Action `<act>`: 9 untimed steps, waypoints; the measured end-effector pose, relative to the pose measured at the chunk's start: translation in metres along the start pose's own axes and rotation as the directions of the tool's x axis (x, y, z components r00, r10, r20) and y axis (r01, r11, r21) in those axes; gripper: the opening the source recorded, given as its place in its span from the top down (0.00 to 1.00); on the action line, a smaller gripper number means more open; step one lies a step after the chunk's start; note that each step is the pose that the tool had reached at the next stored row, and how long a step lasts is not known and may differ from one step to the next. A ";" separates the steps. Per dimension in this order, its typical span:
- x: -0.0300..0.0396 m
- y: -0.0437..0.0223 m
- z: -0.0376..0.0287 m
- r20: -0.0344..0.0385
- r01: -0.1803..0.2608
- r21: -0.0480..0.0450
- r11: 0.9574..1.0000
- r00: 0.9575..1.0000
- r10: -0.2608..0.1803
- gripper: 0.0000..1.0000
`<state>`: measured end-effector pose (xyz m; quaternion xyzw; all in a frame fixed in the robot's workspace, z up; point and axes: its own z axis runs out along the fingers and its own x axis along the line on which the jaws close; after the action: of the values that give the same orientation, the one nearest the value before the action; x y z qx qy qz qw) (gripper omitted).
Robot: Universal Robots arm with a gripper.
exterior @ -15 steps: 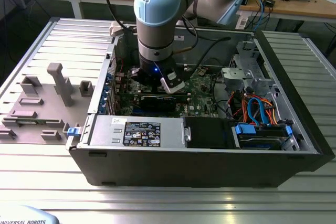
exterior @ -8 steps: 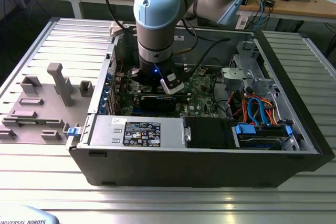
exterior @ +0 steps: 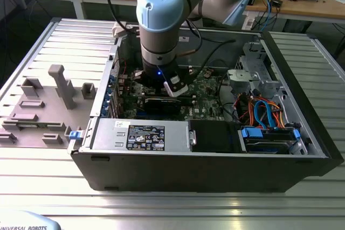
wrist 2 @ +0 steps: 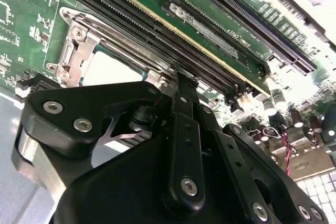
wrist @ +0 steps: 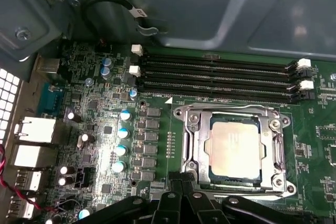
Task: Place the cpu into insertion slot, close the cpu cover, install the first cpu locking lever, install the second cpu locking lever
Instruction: 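Install the second cpu locking lever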
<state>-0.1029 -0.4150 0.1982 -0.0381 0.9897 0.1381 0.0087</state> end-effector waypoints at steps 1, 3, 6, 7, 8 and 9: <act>0.0001 0.0001 0.0003 0.000 0.000 -0.002 1.000 1.000 0.000 0.89; 0.0008 0.0005 0.0010 0.001 0.000 -0.010 1.000 1.000 0.000 0.89; 0.0009 0.0008 0.0001 0.001 0.000 -0.011 1.000 1.000 0.000 0.89; 0.0009 0.0015 -0.0024 0.001 0.000 -0.011 1.000 1.000 0.000 0.89; 0.0008 0.0033 -0.0086 0.001 0.000 -0.011 1.000 1.000 0.000 0.89; 0.0007 0.0044 -0.0123 0.001 0.000 -0.011 1.000 1.000 0.000 0.89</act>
<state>-0.1040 -0.4143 0.2112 -0.0380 0.9889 0.1435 0.0090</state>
